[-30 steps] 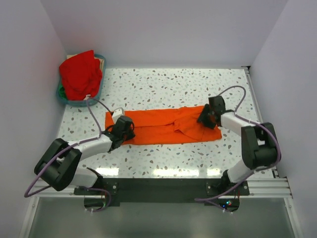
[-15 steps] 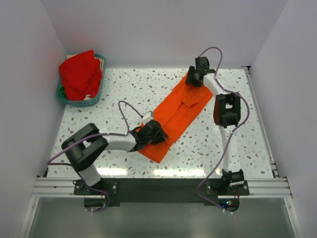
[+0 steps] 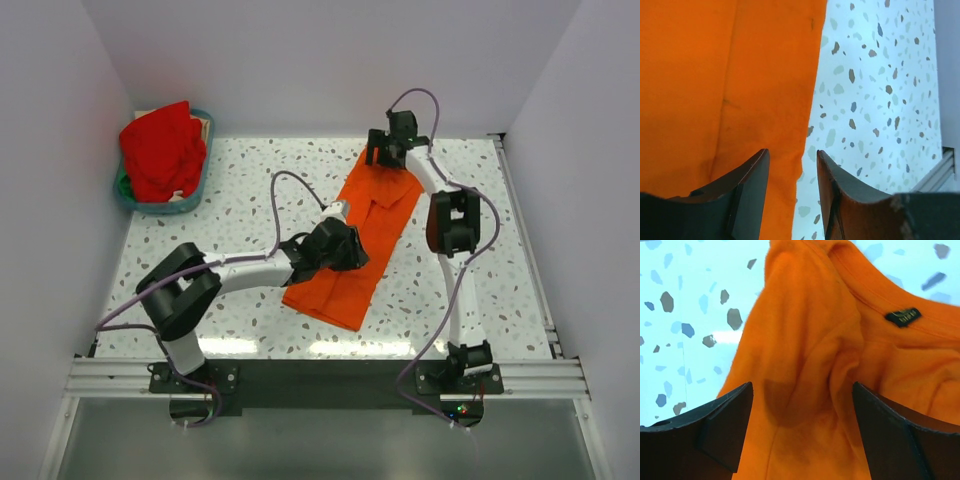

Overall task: Fold and stack the t-shirts
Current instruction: Fold the tshirt

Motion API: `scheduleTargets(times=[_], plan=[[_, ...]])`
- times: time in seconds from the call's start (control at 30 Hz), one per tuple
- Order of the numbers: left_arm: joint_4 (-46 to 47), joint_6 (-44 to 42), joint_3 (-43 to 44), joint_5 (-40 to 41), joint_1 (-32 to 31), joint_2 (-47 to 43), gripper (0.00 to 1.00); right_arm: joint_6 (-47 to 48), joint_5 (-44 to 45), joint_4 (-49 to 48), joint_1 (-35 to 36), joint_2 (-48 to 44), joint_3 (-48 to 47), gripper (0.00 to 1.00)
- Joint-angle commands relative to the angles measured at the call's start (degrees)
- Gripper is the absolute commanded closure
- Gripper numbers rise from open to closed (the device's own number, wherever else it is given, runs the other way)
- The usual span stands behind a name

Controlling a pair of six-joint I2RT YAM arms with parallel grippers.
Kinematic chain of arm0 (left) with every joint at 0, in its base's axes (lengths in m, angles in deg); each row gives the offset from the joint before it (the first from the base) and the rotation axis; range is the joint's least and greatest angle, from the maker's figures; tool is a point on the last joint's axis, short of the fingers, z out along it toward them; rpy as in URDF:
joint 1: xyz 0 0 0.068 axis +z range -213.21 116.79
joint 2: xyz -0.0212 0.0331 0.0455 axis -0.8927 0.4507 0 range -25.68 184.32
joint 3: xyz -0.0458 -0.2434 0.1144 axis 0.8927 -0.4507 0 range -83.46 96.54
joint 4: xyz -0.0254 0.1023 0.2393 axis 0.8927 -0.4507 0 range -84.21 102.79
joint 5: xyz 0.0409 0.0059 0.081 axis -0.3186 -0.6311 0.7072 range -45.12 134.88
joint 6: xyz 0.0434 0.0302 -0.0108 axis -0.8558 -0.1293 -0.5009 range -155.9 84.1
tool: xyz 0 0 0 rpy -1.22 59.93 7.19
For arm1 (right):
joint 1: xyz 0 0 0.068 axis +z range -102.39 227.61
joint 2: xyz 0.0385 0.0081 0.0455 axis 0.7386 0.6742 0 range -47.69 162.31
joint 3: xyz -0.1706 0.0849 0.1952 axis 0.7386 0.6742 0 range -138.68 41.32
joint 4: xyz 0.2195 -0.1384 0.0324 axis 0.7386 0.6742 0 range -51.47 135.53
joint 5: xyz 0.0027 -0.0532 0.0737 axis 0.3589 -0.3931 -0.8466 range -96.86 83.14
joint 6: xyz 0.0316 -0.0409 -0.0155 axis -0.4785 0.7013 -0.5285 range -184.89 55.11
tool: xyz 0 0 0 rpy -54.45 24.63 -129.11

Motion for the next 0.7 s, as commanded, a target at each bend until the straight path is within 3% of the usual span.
scheduleTargets(times=[0.0, 0.1, 0.2, 0.3, 0.33, 0.4, 0.67], plan=[[-10.42, -11.43, 3.74, 7.45, 0.72, -4.7, 0.53, 0.09, 7.18, 1.94, -0.35, -11.37, 4.58, 0.16], [-16.24, -15.66, 4.71, 12.9, 0.81, -4.35, 0.56, -1.66, 10.43, 0.45, -0.44, -17.71, 12.05, 0.16], [-18.71, -18.75, 5.32, 13.26, 0.81, -2.95, 0.58, -3.43, 11.5, -0.16, -0.52, -21.14, 17.52, 0.16], [-19.93, -20.68, 5.67, 11.86, 0.72, -1.02, 0.61, -5.18, 8.88, -2.01, -0.44, -22.38, 21.75, 0.28], [-20.2, -20.86, 5.68, 11.86, 0.72, -0.05, 0.62, -5.62, 8.16, -2.02, -0.35, -22.12, 22.28, 0.37], [-20.82, -20.86, 5.59, 12.73, 0.63, 0.66, 0.62, -6.15, 7.37, -1.75, 0.18, -21.59, 23.16, 0.42], [-20.91, -19.54, 1.2, 13.0, 0.19, 1.19, 0.64, -5.63, 5.26, -0.09, 2.11, -15.97, 21.85, 0.41]])
